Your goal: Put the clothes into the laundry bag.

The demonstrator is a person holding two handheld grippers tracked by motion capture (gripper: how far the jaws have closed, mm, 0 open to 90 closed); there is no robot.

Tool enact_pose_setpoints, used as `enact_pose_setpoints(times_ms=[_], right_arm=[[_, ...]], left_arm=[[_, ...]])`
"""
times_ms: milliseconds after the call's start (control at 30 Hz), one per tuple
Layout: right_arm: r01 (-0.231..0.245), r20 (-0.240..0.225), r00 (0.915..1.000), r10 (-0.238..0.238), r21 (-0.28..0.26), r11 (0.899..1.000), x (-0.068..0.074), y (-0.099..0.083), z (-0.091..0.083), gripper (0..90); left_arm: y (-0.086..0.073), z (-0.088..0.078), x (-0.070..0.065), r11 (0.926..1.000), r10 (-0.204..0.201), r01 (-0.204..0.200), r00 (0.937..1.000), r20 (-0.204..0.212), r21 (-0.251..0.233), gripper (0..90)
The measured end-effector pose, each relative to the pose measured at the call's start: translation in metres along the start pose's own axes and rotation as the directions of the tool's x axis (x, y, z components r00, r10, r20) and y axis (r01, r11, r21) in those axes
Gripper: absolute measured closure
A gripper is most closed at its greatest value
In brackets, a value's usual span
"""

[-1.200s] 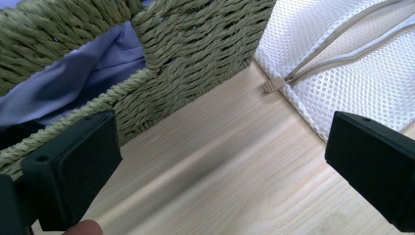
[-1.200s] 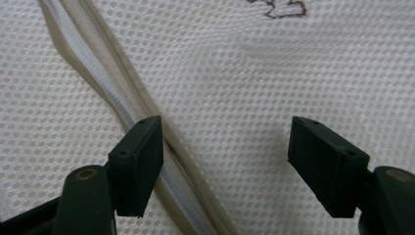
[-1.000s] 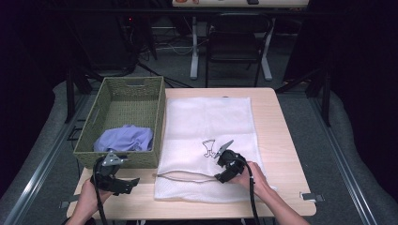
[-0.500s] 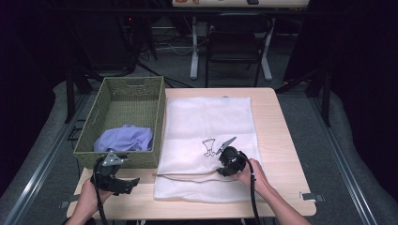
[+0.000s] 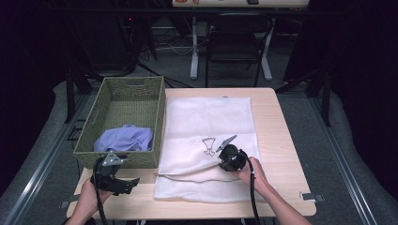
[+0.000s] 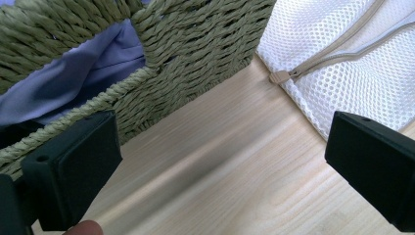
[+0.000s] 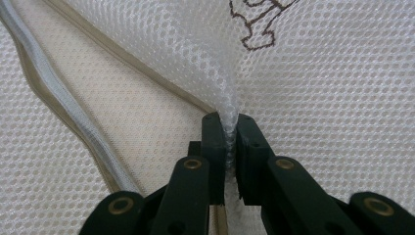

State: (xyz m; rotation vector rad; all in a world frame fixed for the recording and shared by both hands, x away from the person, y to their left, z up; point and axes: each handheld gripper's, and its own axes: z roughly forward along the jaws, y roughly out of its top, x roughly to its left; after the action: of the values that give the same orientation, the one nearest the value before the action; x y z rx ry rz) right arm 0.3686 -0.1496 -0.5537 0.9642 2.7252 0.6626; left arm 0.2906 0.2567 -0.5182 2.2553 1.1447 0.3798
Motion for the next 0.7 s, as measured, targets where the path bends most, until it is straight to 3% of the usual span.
enact_pose_setpoints(times_ms=[700], right_arm=[[-0.019, 0.026, 0.9994, 0.021, -0.086, 0.996, -0.004, 0.011, -0.023, 85.2]], left_arm=[[0.000, 0.001, 0.001, 1.0000, -0.003, 0.003, 1.0000, 0.006, -0.002, 0.2]])
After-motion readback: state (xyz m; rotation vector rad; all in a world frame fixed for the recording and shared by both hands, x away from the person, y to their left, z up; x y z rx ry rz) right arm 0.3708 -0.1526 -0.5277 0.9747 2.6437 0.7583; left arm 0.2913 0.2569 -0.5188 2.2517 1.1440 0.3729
